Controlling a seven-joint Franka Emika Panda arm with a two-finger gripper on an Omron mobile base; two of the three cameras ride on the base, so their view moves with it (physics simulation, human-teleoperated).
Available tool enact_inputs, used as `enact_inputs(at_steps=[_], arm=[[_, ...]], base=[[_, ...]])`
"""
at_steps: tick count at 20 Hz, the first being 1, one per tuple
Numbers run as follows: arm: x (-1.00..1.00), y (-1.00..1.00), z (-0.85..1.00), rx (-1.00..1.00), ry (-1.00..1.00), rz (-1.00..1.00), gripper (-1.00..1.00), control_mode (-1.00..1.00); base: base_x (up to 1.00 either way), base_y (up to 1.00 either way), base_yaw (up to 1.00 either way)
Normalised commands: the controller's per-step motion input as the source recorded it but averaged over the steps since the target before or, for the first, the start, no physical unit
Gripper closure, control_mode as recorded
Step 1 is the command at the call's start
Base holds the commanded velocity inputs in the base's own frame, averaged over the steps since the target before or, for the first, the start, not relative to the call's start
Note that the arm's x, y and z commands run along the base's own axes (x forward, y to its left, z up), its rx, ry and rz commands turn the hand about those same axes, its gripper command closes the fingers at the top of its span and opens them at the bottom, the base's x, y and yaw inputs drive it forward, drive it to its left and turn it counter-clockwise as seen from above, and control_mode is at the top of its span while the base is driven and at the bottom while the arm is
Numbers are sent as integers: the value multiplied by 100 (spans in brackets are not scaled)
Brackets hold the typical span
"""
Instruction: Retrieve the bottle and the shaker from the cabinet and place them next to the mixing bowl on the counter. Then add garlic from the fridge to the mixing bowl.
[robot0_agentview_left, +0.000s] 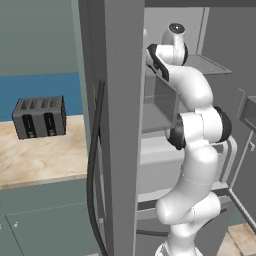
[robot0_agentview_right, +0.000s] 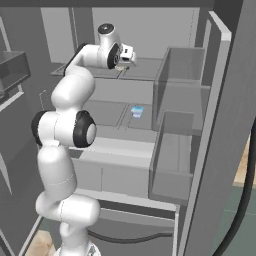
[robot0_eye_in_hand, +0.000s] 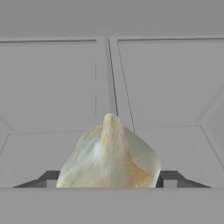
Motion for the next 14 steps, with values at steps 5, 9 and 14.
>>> enact_inputs(at_steps=[5, 9, 14], arm=[[-6, 0, 0, 0, -19, -1, 100, -100], [-29, 0, 4, 0, -45, -2, 100, -100], [-71, 0, 29, -2, -5, -12, 100, -100]], base=[[0, 0, 0], [0, 0, 0], [0, 0, 0]])
